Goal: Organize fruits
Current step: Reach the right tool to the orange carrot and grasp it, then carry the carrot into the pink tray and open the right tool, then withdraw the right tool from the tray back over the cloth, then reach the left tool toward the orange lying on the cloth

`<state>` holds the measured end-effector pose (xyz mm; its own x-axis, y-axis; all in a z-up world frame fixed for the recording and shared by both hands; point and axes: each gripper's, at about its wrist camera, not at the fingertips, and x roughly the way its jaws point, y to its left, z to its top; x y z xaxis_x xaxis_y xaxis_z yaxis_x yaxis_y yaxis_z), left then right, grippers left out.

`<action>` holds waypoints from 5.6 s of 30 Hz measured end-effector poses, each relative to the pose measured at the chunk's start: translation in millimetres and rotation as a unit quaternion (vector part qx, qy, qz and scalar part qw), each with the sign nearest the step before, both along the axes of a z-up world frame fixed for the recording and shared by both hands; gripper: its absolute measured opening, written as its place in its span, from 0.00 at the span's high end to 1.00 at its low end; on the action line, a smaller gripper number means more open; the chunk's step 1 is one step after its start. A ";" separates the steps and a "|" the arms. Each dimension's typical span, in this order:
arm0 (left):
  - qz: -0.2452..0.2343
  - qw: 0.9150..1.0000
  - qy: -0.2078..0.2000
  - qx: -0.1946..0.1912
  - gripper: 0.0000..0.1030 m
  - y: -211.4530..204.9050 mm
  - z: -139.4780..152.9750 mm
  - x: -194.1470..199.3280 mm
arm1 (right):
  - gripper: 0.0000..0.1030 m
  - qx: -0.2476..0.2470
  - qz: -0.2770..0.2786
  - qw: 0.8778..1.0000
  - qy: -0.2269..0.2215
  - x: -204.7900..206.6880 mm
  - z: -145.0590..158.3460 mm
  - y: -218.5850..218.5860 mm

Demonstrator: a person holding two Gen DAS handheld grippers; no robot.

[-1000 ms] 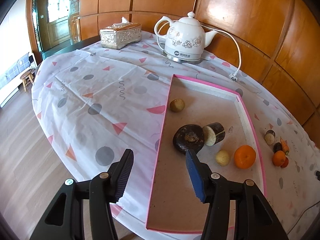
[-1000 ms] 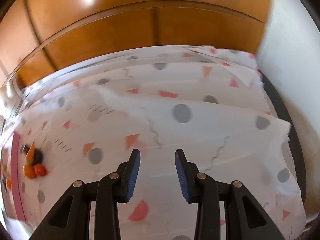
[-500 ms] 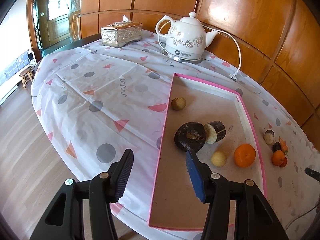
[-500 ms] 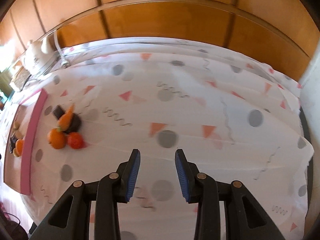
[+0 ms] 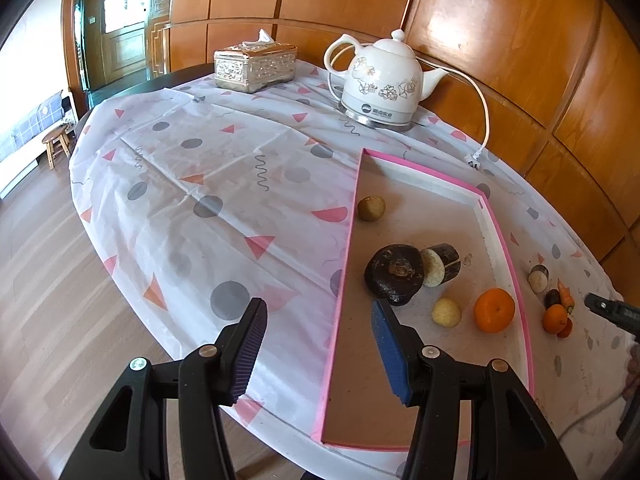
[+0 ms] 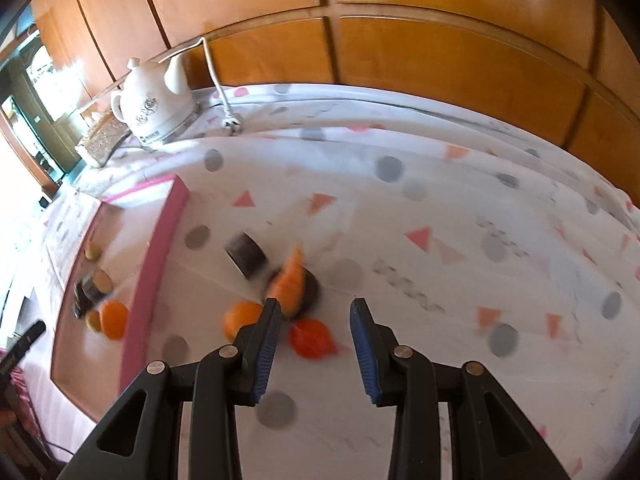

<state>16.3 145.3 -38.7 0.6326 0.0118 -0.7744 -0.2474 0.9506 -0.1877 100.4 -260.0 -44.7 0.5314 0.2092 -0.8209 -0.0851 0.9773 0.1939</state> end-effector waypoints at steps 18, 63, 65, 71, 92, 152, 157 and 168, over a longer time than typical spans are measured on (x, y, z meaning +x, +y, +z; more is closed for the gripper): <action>0.015 1.000 0.004 -0.017 0.47 13.8 -7.7 -6.8 | 0.78 -0.036 0.022 0.999 0.020 19.9 -13.3 39.8; 0.004 1.000 -0.007 -0.007 0.43 2.6 -4.2 -11.4 | 0.70 0.032 0.241 0.970 0.003 -50.9 2.3 199.0; 0.001 1.000 -0.012 -0.001 0.40 -0.6 -1.4 -12.1 | 0.69 0.022 0.236 0.971 -0.005 -54.4 5.1 194.5; -0.018 0.999 -0.027 0.016 0.39 -11.8 8.0 -12.6 | 0.68 -0.011 0.225 0.974 -0.032 -64.6 12.4 180.5; -0.092 0.992 -0.043 0.079 0.30 -60.8 23.4 -5.9 | 0.68 -0.091 0.120 0.982 -0.116 -78.3 31.3 87.4; -0.317 0.946 -0.017 0.070 0.31 -260.5 14.4 59.3 | 0.65 0.020 -0.500 0.864 0.054 -147.0 -21.0 -310.3; -0.330 0.942 -0.005 0.062 0.32 -276.9 5.4 69.6 | 0.65 0.059 -0.538 0.839 0.050 -159.9 -21.6 -327.1; -0.341 0.939 0.023 0.027 0.36 -298.2 -15.2 99.6 | 0.65 0.074 -0.542 0.836 0.053 -158.1 -25.3 -331.0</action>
